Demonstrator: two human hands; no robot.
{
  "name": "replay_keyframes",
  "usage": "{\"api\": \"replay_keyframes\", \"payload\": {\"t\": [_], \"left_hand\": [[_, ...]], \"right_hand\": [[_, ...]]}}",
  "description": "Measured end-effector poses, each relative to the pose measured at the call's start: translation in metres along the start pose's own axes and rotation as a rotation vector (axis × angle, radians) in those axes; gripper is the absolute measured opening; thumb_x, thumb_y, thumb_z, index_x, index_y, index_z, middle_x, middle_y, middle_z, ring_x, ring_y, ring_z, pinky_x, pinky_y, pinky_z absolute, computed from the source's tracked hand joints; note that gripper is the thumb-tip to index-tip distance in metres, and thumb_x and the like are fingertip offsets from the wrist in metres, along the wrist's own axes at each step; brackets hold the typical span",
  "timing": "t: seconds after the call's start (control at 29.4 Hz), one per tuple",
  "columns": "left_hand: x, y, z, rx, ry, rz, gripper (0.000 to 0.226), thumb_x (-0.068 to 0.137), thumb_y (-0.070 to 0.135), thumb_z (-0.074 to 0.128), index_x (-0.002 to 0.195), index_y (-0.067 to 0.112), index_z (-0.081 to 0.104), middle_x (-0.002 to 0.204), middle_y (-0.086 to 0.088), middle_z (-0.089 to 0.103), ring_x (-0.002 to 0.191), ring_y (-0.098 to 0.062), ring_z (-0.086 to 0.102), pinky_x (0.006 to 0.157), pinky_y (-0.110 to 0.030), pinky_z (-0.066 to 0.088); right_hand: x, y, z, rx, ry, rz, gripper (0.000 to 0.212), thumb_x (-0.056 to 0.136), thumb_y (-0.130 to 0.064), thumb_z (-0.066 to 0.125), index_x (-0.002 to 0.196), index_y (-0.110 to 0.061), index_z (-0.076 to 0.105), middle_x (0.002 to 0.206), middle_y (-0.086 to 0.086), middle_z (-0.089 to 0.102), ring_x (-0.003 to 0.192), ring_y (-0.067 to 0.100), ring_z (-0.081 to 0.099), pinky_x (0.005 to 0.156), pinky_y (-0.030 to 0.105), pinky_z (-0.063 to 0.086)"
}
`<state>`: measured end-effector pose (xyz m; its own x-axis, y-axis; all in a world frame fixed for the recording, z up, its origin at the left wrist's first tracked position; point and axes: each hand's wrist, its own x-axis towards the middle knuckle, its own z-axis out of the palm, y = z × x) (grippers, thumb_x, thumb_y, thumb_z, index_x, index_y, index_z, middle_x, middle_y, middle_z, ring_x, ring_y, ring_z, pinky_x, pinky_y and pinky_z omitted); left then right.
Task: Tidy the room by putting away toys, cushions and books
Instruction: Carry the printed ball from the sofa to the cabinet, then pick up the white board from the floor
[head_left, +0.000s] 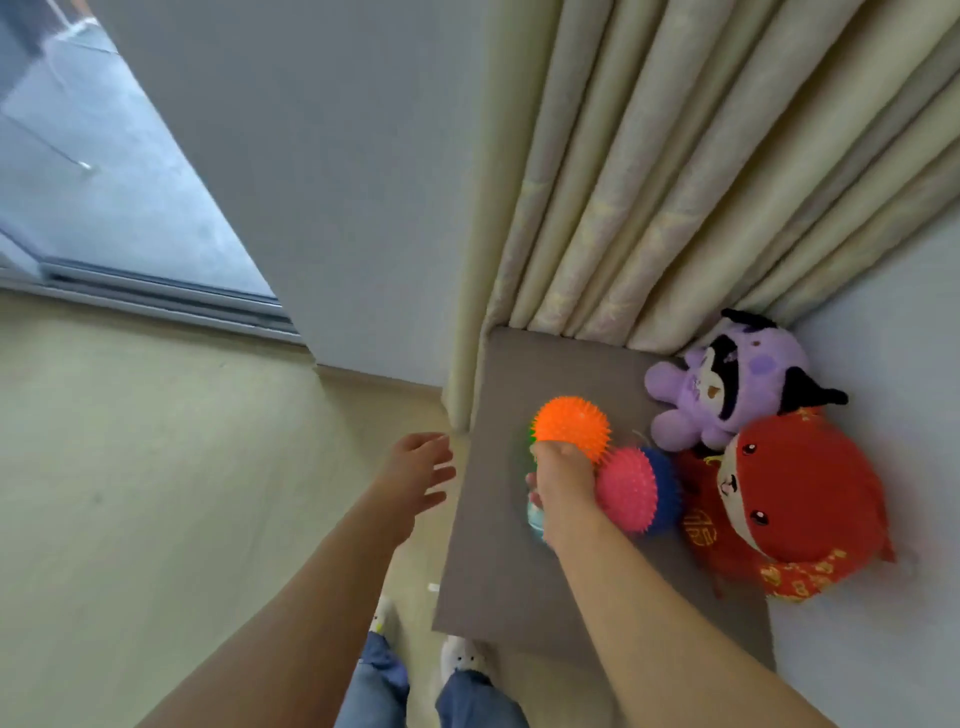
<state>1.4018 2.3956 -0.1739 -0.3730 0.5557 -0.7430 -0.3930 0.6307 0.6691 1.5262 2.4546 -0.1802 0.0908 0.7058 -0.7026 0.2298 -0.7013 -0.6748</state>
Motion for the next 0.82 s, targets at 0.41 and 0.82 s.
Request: {"api": "replay_keyframes", "payload": {"t": [0.41,0.82], "left_hand": [[-0.085,-0.015,-0.205,-0.458,0.443,0.104,0.017,0.096,0.02,0.049,0.11,0.015,0.057,0.097,-0.003,0.06,0.093,-0.021,0.061,0.084,-0.037,0.046],[-0.227,-0.133,-0.509,-0.732,0.869,0.105,0.01,0.096,0.021,0.049,0.088,0.021,0.055,0.096,-0.002,0.059,0.09,-0.021,0.059,0.083,-0.035,0.043]], "right_hand": [[-0.132,0.009,0.174,-0.327,-0.507,-0.076,0.015,0.092,-0.012,0.045,0.078,-0.015,0.049,0.081,0.003,0.05,0.07,0.017,0.046,0.061,0.028,0.038],[-0.38,0.151,0.412,-0.615,-0.939,-0.05,0.01,0.092,-0.014,0.047,0.084,-0.014,0.052,0.096,0.006,0.055,0.086,0.024,0.055,0.067,0.03,0.042]]}}
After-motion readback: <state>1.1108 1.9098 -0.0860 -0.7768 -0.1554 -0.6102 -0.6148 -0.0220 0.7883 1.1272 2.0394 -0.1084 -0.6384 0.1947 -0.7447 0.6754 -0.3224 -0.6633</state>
